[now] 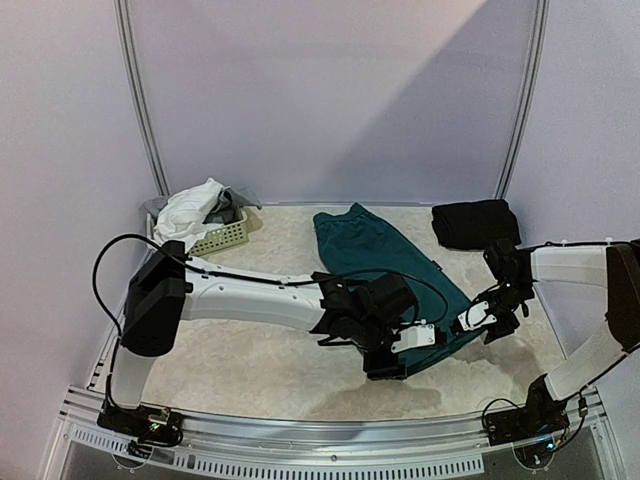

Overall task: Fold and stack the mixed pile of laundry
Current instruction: Pick up the rectangle-folded shorts from the center of the board.

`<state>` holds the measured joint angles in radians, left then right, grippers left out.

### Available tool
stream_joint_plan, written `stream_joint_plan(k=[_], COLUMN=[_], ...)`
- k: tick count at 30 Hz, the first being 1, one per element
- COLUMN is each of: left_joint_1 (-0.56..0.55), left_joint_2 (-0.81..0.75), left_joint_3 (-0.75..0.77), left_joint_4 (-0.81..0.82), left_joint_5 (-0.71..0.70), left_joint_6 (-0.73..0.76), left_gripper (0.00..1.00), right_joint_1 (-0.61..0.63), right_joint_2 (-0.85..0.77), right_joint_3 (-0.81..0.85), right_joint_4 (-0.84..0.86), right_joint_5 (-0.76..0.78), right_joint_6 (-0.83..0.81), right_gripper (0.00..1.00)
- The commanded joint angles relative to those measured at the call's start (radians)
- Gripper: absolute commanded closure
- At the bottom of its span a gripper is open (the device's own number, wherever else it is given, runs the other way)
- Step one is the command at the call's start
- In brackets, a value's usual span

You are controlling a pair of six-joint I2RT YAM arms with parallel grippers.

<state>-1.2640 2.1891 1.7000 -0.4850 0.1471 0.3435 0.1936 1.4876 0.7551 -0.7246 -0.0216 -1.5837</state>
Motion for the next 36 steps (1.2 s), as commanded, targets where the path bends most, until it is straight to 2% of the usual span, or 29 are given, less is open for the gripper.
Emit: stream_joint_plan(k=[1, 4, 6, 11, 20, 26, 30, 32, 33, 36], left_joint_1=[-0.022, -0.034, -0.042, -0.06, -0.099, -0.111, -0.114, -0.116, -0.115, -0.116], left_joint_2=[0.06, 0.089, 0.101, 0.114, 0.11, 0.144, 0.123, 0.065, 0.028, -0.094], left_joint_3=[0.037, 0.061, 0.068, 0.062, -0.008, 0.018, 0.002, -0.046, -0.076, -0.156], left_joint_4=[-0.055, -0.086, -0.095, -0.109, 0.057, 0.01, -0.043, -0.033, -0.02, 0.01], left_joint_5=[0.038, 0.026, 0.015, -0.038, -0.228, -0.308, -0.349, -0.352, -0.351, -0.351], left_joint_6=[0.044, 0.071, 0.089, 0.125, 0.155, 0.196, 0.198, 0.183, 0.171, 0.117], left_gripper=[0.3, 0.3, 0.3, 0.32, 0.43, 0.64, 0.89, 0.97, 1.0, 1.0], right_joint_1=[-0.008, -0.009, -0.008, -0.007, -0.005, -0.005, -0.002, 0.015, 0.03, 0.102], right_joint_2=[0.041, 0.082, 0.085, 0.029, 0.002, 0.008, -0.014, -0.041, -0.062, -0.15], right_joint_3=[-0.032, -0.032, -0.046, -0.035, -0.044, -0.052, -0.054, -0.052, -0.05, -0.042], right_joint_4=[0.111, 0.141, 0.164, 0.076, 0.013, 0.001, -0.028, -0.072, -0.098, -0.183], right_joint_5=[0.06, 0.069, 0.067, -0.022, -0.051, -0.055, -0.068, -0.077, -0.084, -0.127], right_joint_6=[-0.022, 0.001, 0.012, 0.051, 0.11, 0.135, 0.151, 0.168, 0.187, 0.257], right_gripper=[0.65, 0.89, 0.96, 0.99, 0.99, 0.98, 0.99, 0.99, 0.99, 0.99])
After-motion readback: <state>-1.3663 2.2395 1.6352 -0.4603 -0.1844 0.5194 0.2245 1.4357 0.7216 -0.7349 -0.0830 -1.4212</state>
